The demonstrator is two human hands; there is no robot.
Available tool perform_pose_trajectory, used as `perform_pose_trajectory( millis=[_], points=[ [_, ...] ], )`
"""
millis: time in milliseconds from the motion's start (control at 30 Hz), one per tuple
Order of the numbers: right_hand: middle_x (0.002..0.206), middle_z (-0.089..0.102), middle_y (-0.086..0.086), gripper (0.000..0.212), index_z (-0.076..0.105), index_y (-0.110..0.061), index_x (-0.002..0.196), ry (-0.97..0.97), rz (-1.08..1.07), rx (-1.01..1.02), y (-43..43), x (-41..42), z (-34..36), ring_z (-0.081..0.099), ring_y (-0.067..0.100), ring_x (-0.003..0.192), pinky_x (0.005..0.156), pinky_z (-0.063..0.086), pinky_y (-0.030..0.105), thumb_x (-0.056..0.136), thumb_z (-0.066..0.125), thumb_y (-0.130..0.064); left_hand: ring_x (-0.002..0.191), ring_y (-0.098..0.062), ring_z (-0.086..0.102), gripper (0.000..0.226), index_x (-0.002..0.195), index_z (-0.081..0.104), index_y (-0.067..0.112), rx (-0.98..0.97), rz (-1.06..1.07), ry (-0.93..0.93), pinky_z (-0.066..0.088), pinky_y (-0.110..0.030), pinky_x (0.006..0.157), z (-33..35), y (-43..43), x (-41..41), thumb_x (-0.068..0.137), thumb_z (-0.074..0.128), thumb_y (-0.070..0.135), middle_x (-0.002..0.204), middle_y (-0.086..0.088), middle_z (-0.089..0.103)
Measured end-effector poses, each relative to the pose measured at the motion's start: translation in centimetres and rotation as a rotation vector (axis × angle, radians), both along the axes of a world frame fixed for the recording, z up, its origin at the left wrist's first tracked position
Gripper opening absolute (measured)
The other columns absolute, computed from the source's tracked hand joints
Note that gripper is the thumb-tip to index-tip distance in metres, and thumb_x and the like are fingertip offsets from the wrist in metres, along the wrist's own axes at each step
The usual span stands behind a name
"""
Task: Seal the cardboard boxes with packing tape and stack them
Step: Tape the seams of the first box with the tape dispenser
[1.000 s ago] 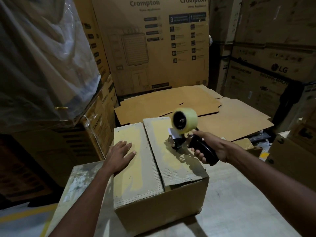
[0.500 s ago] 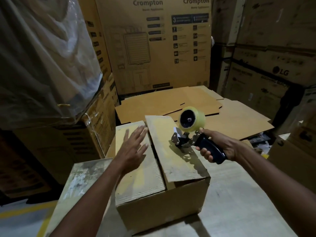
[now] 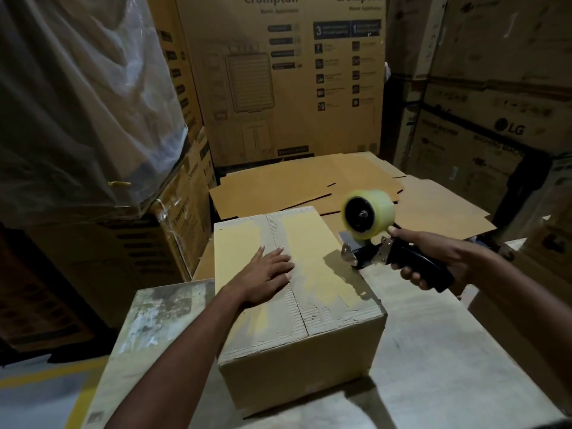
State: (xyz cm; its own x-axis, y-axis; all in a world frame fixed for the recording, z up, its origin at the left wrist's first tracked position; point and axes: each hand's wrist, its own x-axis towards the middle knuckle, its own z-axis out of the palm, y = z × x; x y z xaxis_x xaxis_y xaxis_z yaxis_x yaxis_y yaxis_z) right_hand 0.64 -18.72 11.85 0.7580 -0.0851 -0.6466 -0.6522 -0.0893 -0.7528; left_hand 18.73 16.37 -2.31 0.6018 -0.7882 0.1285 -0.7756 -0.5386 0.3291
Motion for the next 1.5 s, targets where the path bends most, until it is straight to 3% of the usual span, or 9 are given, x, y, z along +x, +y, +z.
perform_pose_trajectory(
  millis=[300, 533, 633, 767, 867, 933, 1033, 1167, 1500],
  points=[
    [0.085, 0.053, 0.007, 0.071, 0.059, -0.005, 0.108, -0.273, -0.245, 0.731, 4.9, -0.1, -2.3, 0.053, 0.02, 0.073, 0.08, 0.055, 0.042, 0.097, 0.045, -0.073, 0.155, -0.008, 0.015, 0.082, 0.148, 0.052, 0.031, -0.09, 0.317, 0.056, -0.002, -0.046, 0.126, 0.0, 7.2, 5.3, 0.085, 0.031, 0.08, 0.164, 0.005, 0.033],
    [0.085, 0.05, 0.004, 0.066, 0.058, -0.004, 0.107, -0.27, -0.335, 0.901, 7.8, 1.7, -5.8, 0.049, 0.016, 0.07, 0.064, 0.05, 0.031, 0.097, 0.05, -0.068, 0.156, -0.014, 0.011, 0.079, 0.148, 0.052, 0.031, -0.201, 0.39, 0.236, 0.007, -0.051, 0.124, -1.0, 10.1, 5.5, 0.085, 0.054, 0.078, 0.168, 0.005, 0.024],
    [0.088, 0.055, 0.007, 0.064, 0.06, -0.002, 0.109, -0.243, -0.342, 0.88, 7.8, 1.4, -6.3, 0.055, 0.019, 0.072, 0.063, 0.052, 0.033, 0.096, 0.053, -0.064, 0.157, -0.013, 0.006, 0.067, 0.15, 0.05, 0.025, -0.34, 0.424, 0.314, 0.01, -0.044, 0.123, -1.6, 9.0, 4.1, 0.092, 0.068, 0.054, 0.169, 0.003, 0.021],
    [0.086, 0.054, 0.007, 0.061, 0.059, -0.001, 0.106, -0.192, -0.309, 0.868, 7.0, 0.7, -6.1, 0.052, 0.018, 0.068, 0.059, 0.05, 0.031, 0.098, 0.05, -0.061, 0.157, -0.019, 0.007, 0.079, 0.15, 0.052, 0.022, -0.295, 0.452, 0.328, 0.008, -0.047, 0.127, -1.6, 8.3, 2.7, 0.088, 0.059, 0.072, 0.168, -0.001, 0.023],
    [0.082, 0.048, 0.002, 0.062, 0.058, -0.002, 0.106, -0.148, -0.251, 0.877, 5.9, 0.3, -5.9, 0.048, 0.014, 0.065, 0.059, 0.047, 0.028, 0.098, 0.051, -0.063, 0.156, -0.027, 0.013, 0.054, 0.148, 0.054, 0.021, -0.283, 0.499, 0.242, 0.01, -0.04, 0.124, -1.5, 7.0, 0.5, 0.101, 0.056, 0.049, 0.166, -0.007, 0.027],
    [0.083, 0.047, 0.002, 0.064, 0.059, -0.001, 0.106, -0.123, -0.199, 0.847, 5.1, -0.1, -5.4, 0.045, 0.014, 0.068, 0.061, 0.045, 0.028, 0.098, 0.051, -0.064, 0.153, -0.033, 0.025, 0.057, 0.136, 0.065, 0.02, -0.265, 0.482, 0.086, 0.022, -0.051, 0.123, -2.0, 6.3, -0.9, 0.1, 0.047, 0.06, 0.161, -0.011, 0.038],
    [0.081, 0.048, 0.004, 0.068, 0.059, 0.001, 0.106, -0.099, -0.157, 0.742, 3.6, -0.8, -4.3, 0.043, 0.016, 0.068, 0.061, 0.043, 0.03, 0.099, 0.047, -0.065, 0.154, -0.02, 0.018, 0.082, 0.14, 0.062, 0.029, -0.275, 0.653, 0.145, 0.024, -0.053, 0.12, -2.5, 4.9, -3.5, 0.082, 0.04, 0.082, 0.165, 0.001, 0.031],
    [0.075, 0.048, 0.004, 0.073, 0.06, 0.002, 0.101, -0.102, -0.132, 0.519, 1.6, -1.5, -2.6, 0.042, 0.016, 0.06, 0.051, 0.04, 0.03, 0.102, 0.035, -0.067, 0.155, -0.016, 0.012, 0.065, 0.147, 0.055, 0.03, -0.281, 0.826, 0.131, 0.022, -0.063, 0.115, -1.9, 0.9, -9.2, 0.091, 0.051, 0.061, 0.167, 0.003, 0.025],
    [0.075, 0.05, 0.009, 0.069, 0.06, 0.003, 0.103, -0.2, 0.132, 0.176, -3.9, -3.2, 1.0, 0.042, 0.019, 0.057, 0.048, 0.039, 0.031, 0.099, 0.043, -0.064, 0.15, -0.034, 0.022, 0.078, 0.153, 0.043, 0.022, 0.087, 1.063, -0.023, 0.022, -0.058, 0.112, -0.3, -8.1, -19.1, 0.093, 0.031, 0.071, 0.162, -0.016, 0.031]
  ],
)
